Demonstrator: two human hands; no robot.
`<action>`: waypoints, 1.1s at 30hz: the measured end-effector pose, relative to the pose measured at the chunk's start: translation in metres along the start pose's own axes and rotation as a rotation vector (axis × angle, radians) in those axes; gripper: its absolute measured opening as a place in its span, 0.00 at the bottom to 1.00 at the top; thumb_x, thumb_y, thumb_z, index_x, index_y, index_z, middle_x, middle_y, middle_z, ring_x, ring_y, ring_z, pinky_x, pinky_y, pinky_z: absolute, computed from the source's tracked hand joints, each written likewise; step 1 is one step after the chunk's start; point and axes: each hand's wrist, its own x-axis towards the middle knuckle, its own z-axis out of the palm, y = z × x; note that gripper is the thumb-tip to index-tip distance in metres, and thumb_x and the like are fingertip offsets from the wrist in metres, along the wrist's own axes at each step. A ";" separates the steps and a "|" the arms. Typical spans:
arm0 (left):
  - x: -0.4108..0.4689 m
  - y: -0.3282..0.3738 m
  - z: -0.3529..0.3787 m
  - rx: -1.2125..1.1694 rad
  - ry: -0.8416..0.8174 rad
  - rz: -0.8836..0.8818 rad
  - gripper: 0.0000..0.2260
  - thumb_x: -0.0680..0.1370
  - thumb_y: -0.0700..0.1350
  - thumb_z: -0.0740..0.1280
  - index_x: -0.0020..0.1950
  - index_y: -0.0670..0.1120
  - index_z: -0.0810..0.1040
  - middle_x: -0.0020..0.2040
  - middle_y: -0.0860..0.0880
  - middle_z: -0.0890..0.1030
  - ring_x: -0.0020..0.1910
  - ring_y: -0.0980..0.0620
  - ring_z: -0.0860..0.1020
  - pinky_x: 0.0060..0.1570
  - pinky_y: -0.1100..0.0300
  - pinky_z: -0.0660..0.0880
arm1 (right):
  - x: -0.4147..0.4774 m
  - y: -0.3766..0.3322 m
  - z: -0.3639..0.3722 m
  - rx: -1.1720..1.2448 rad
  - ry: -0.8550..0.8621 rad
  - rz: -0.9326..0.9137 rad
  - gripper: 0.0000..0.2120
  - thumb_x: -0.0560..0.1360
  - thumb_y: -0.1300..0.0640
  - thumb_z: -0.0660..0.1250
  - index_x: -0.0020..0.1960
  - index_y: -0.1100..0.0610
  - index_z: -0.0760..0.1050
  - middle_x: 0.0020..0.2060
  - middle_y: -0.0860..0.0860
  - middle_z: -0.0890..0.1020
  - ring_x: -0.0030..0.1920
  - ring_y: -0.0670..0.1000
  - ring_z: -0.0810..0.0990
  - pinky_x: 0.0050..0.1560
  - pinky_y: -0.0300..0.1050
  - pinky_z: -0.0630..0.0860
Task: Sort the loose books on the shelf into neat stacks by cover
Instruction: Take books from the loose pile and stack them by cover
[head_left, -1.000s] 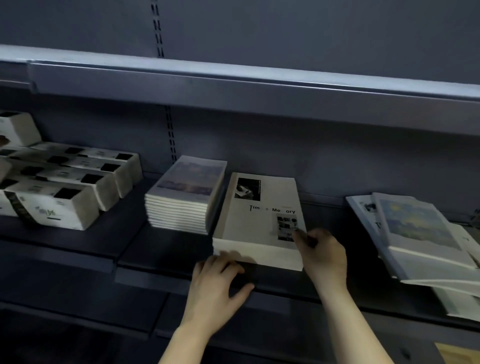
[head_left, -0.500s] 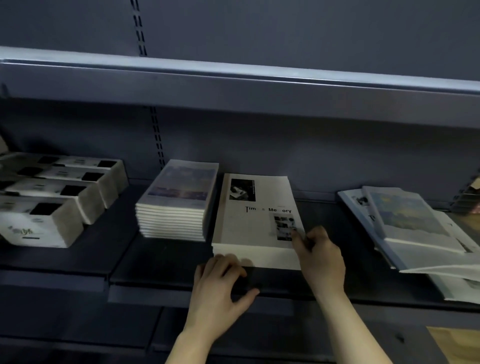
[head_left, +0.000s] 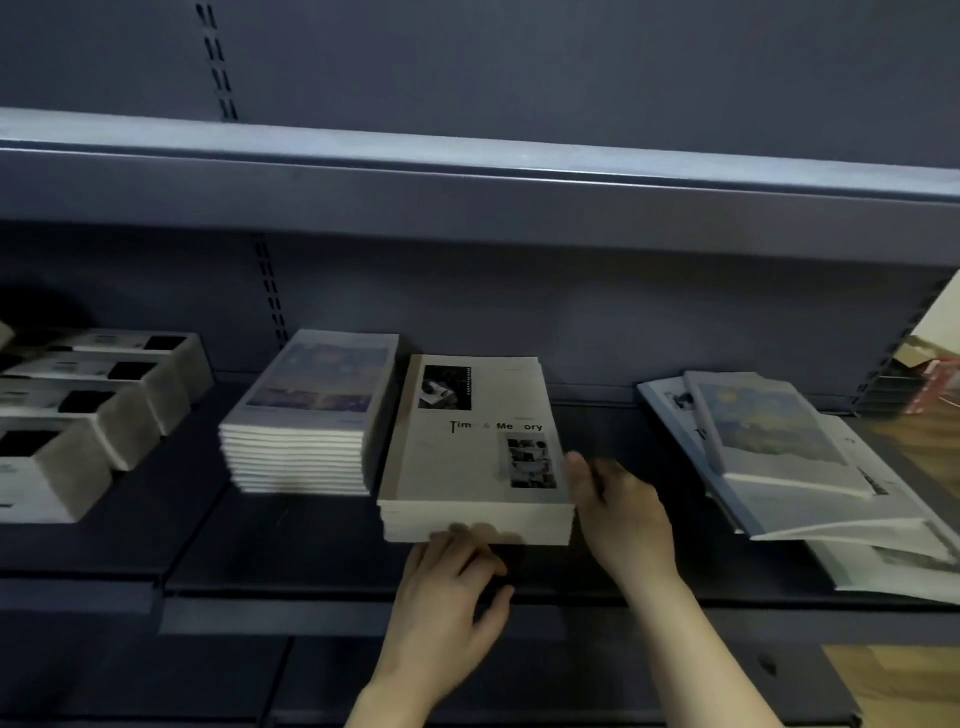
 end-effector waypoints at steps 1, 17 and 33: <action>0.002 0.005 0.002 0.002 -0.021 0.007 0.08 0.73 0.56 0.64 0.46 0.56 0.79 0.47 0.58 0.76 0.50 0.56 0.74 0.49 0.61 0.71 | 0.002 0.004 -0.006 -0.001 0.015 0.002 0.16 0.80 0.40 0.54 0.47 0.50 0.73 0.35 0.43 0.77 0.33 0.40 0.76 0.30 0.36 0.67; 0.055 0.110 0.076 -0.011 -0.055 0.069 0.09 0.73 0.51 0.61 0.48 0.55 0.80 0.47 0.59 0.75 0.46 0.59 0.73 0.45 0.66 0.69 | 0.053 0.152 -0.135 -0.174 0.244 0.116 0.07 0.76 0.51 0.65 0.47 0.53 0.79 0.40 0.55 0.83 0.45 0.59 0.81 0.34 0.43 0.66; 0.093 0.139 0.109 0.143 -0.024 -0.104 0.11 0.72 0.55 0.57 0.44 0.54 0.77 0.44 0.56 0.74 0.44 0.54 0.73 0.42 0.60 0.70 | 0.085 0.202 -0.172 -0.254 0.115 0.308 0.37 0.70 0.29 0.59 0.56 0.61 0.77 0.53 0.59 0.77 0.52 0.62 0.79 0.44 0.47 0.69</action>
